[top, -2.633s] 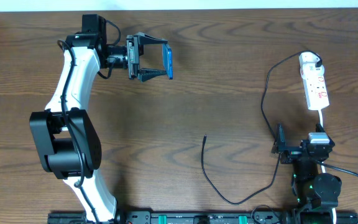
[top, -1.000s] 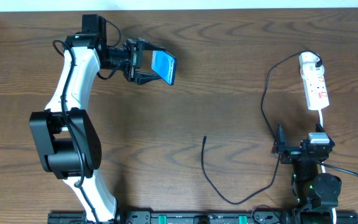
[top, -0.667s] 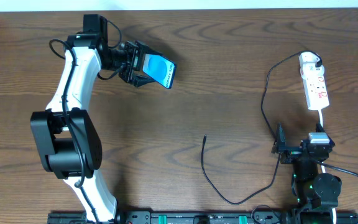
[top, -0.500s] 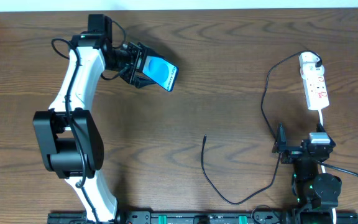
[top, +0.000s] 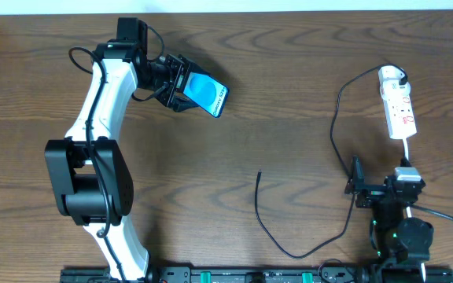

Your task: Plug charger to phone and switch on socket

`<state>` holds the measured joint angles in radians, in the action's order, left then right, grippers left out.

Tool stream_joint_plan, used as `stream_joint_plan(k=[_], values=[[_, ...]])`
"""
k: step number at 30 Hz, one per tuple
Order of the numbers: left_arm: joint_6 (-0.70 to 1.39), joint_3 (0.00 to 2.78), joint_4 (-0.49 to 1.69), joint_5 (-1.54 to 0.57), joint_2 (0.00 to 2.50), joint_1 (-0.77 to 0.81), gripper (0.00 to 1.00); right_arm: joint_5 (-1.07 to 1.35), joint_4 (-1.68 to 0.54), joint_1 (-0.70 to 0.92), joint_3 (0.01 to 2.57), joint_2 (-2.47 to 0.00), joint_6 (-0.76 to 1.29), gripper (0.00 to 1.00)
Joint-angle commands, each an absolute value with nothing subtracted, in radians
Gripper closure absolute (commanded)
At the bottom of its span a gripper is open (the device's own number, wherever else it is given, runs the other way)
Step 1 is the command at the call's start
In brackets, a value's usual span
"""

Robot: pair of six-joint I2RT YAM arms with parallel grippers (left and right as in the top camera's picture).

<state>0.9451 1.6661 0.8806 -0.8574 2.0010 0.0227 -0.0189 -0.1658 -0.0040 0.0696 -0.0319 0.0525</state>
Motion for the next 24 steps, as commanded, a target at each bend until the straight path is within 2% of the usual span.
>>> stream_joint_plan(k=[1,8,15,20,24], values=[[0.936,1.678,0.876,-0.87,1.971,0.019,0.93,-0.022,-0.208,-0.017,0.203,-0.096,0.074,0.01],[0.936,1.678,0.876,-0.87,1.971,0.019,0.93,0.135,-0.299,-0.065,0.488,-0.456,0.106,0.01],[0.936,1.678,0.876,-0.87,1.971,0.019,0.93,0.539,-0.35,-0.08,0.767,-0.899,0.217,0.01],[0.936,1.678,0.876,-0.87,1.971,0.019,0.93,0.969,-0.174,-0.078,0.855,-1.132,0.499,0.01],[0.936,1.678,0.876,-0.87,1.971,0.02,0.93,1.055,0.021,-0.065,0.855,-1.267,0.707,0.01]])
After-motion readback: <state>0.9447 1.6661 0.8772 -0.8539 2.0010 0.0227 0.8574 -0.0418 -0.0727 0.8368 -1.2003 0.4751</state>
